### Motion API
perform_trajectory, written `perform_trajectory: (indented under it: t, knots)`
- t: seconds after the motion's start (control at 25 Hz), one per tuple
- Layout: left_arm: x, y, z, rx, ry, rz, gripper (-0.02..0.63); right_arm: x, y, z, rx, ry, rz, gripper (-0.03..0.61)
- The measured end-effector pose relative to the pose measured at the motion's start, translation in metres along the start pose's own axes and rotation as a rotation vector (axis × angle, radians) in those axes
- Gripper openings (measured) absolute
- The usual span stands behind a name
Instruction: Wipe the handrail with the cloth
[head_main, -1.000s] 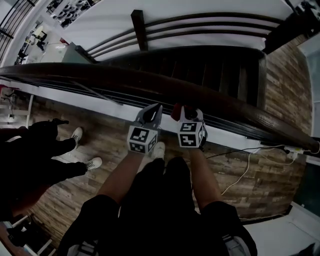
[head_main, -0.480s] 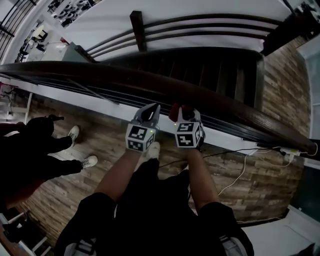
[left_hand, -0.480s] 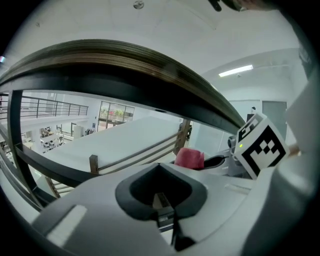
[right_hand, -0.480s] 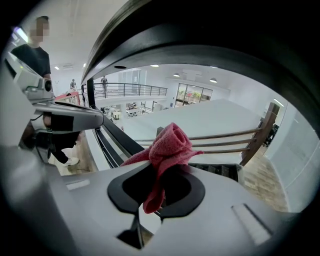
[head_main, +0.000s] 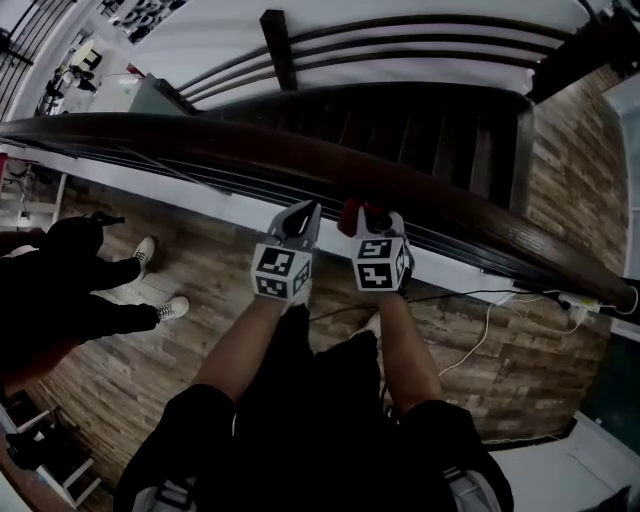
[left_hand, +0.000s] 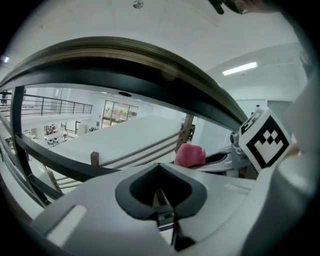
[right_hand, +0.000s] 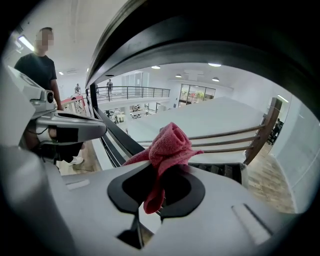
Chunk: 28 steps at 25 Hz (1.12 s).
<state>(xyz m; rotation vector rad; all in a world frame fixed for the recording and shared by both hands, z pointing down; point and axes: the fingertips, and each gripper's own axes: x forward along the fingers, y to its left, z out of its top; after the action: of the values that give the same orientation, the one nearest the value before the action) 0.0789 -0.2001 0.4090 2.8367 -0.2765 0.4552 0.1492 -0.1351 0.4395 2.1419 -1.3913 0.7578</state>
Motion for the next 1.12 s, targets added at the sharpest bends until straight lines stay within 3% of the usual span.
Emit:
perform_trajectory:
  t: [0.44, 1.12]
  knots:
    - [0.021, -0.048, 0.001, 0.012, 0.011, -0.041, -0.002, -0.021, -0.044, -0.028, 0.082, 0.028, 0.002, 0.043]
    - [0.062, -0.134, -0.004, 0.038, 0.029, -0.157, -0.002, -0.060, -0.120, -0.073, 0.125, 0.056, -0.089, 0.043]
